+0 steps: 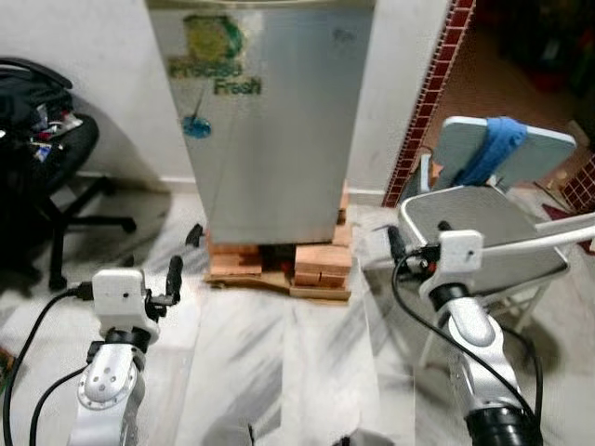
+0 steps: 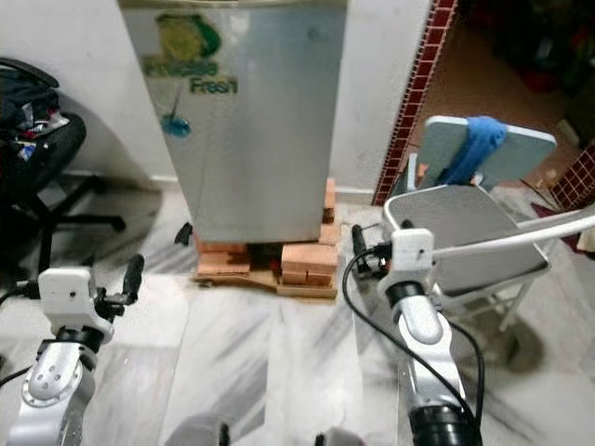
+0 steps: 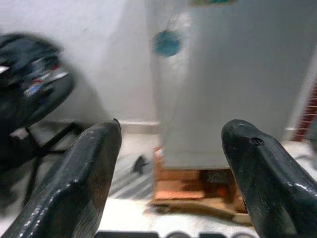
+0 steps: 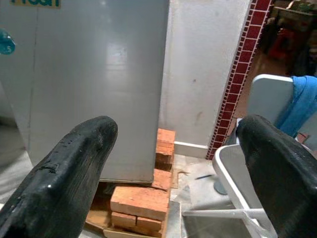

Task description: Restocking fridge

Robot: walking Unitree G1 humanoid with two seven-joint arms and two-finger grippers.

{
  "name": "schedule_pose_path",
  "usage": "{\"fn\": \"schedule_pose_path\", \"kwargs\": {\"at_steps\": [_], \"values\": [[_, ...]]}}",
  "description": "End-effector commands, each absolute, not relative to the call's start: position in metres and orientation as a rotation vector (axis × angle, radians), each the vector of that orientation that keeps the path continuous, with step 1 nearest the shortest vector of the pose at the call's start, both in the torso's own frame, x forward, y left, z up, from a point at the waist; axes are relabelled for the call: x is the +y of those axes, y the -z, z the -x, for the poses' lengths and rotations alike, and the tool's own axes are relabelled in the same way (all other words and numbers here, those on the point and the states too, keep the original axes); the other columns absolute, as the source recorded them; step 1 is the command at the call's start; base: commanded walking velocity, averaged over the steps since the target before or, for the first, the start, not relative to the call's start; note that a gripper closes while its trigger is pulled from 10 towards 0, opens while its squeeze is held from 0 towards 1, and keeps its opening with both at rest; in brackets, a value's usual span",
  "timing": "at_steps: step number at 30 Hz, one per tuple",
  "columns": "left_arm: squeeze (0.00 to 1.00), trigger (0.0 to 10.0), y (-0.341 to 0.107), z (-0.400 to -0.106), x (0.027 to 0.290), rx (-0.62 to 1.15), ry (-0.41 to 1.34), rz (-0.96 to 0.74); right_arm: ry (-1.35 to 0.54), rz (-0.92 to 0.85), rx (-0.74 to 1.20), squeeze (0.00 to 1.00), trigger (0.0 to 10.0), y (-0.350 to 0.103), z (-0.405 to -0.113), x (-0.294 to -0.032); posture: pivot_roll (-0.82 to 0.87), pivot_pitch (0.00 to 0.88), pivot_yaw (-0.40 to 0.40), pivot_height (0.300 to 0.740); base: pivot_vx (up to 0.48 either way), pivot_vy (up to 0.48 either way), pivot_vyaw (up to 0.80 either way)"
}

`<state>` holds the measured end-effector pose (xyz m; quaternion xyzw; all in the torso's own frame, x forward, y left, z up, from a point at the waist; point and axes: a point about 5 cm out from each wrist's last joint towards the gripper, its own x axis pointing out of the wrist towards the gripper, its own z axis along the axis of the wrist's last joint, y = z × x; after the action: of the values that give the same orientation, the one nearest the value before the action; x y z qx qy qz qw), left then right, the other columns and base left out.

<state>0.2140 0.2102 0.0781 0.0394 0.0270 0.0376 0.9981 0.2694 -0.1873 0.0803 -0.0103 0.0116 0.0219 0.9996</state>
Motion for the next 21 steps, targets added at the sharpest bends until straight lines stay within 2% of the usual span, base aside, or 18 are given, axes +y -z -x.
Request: {"fn": "schedule_pose_path", "kwargs": {"at_steps": [1,4,6,21], "values": [[0.00,10.0,-0.078,-0.210,0.217,0.060,-0.122,-0.101,-0.051,-0.008,0.024,0.00,10.0,-0.081,-0.268,-0.180,0.12,0.035,-0.015,0.740,0.000,0.480,0.00],[0.00,10.0,-0.075,-0.210,0.213,0.078,-0.125,-0.066,-0.042,-0.031,0.035,0.00,10.0,-0.080,-0.266,-0.180,0.12,0.033,-0.016,0.740,0.000,0.480,0.00],[0.00,10.0,-0.076,-0.211,0.210,0.083,-0.117,-0.059,-0.043,-0.024,0.032,0.00,10.0,-0.082,-0.267,-0.179,0.12,0.030,-0.014,0.740,0.000,0.480,-0.63],[0.00,10.0,-0.084,-0.224,0.217,0.065,-0.128,-0.055,-0.033,-0.036,0.038,0.00,10.0,-0.084,-0.268,-0.180,0.12,0.030,-0.013,0.740,0.000,0.480,-0.80]]}}
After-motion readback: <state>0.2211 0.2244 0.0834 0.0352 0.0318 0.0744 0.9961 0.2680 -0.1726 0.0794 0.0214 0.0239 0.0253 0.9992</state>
